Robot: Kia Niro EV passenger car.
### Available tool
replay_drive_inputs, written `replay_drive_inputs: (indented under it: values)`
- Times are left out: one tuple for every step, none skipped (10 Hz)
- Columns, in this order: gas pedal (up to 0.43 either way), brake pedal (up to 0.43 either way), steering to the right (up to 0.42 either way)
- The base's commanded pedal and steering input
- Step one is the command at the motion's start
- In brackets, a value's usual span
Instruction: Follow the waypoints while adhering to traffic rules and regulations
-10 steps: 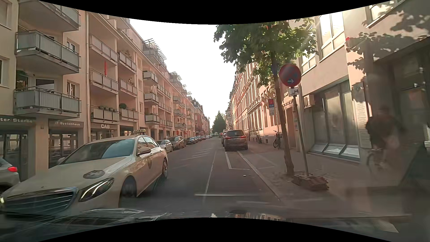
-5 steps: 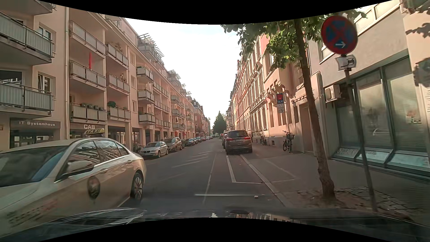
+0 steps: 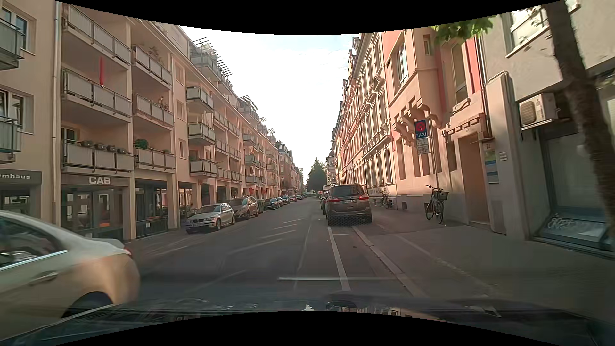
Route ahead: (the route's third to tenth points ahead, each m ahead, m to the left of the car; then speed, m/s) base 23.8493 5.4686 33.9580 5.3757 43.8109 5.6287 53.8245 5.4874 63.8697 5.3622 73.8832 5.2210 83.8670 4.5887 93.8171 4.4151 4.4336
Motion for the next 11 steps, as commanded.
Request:
replay_drive_inputs:
  values:
    - [0.079,0.0,-0.053]
    - [0.079,0.0,-0.059]
    - [0.079,0.0,-0.067]
    - [0.079,0.0,-0.075]
    - [0.087,0.0,-0.084]
    - [0.098,0.0,-0.094]
    - [0.11,0.0,-0.102]
    - [0.13,0.0,-0.106]
    - [0.138,0.0,-0.106]
    - [0.15,0.0,-0.106]
    - [0.15,0.0,-0.104]
